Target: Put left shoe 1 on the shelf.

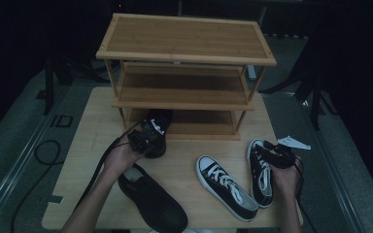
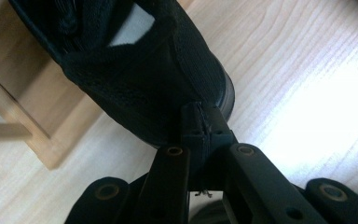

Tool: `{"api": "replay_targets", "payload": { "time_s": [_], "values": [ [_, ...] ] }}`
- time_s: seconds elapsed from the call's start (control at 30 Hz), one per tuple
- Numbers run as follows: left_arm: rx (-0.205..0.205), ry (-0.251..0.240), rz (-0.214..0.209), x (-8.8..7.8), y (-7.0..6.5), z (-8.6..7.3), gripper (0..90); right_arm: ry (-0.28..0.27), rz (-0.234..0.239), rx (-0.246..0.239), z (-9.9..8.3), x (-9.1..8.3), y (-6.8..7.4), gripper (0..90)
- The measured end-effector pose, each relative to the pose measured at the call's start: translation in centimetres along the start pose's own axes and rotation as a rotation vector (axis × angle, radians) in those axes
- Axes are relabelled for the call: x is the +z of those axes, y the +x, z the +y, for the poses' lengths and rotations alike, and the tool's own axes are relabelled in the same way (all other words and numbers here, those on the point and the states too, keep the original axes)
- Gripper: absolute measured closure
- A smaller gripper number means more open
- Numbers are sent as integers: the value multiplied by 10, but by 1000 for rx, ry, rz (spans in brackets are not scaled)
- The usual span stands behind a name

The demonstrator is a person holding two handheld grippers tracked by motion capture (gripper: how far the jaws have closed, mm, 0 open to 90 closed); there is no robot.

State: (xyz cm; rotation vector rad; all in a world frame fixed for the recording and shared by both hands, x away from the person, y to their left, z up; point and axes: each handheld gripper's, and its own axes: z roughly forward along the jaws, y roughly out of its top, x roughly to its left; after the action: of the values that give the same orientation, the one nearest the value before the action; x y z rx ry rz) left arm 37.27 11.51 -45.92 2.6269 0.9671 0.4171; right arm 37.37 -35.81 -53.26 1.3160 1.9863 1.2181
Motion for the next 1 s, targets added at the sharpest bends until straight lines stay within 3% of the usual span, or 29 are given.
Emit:
{"api": "replay_targets", "payload": {
  "time_s": [0.1, 0.3, 0.43, 0.67, 0.83, 1.0],
  "values": [
    [27, -11, 3, 0, 2, 4, 899, 0, 0, 0, 0, 0, 0, 526],
    [24, -55, 3, -1, 3, 12, 899, -1, -1, 0, 0, 0, 0, 525],
    [32, -51, -2, -4, 2, 11, 894, 0, 0, -1, 0, 0, 0, 525],
    [-7, -89, -30, -21, 7, 5, 848, 0, 1, 1, 0, 0, 0, 525],
    [-49, -99, -17, -29, 11, 0, 815, -1, 0, 0, 0, 0, 0, 525],
    [-77, -106, -33, -30, 14, 0, 792, -1, 0, 0, 0, 0, 0, 525]
  ]
}}
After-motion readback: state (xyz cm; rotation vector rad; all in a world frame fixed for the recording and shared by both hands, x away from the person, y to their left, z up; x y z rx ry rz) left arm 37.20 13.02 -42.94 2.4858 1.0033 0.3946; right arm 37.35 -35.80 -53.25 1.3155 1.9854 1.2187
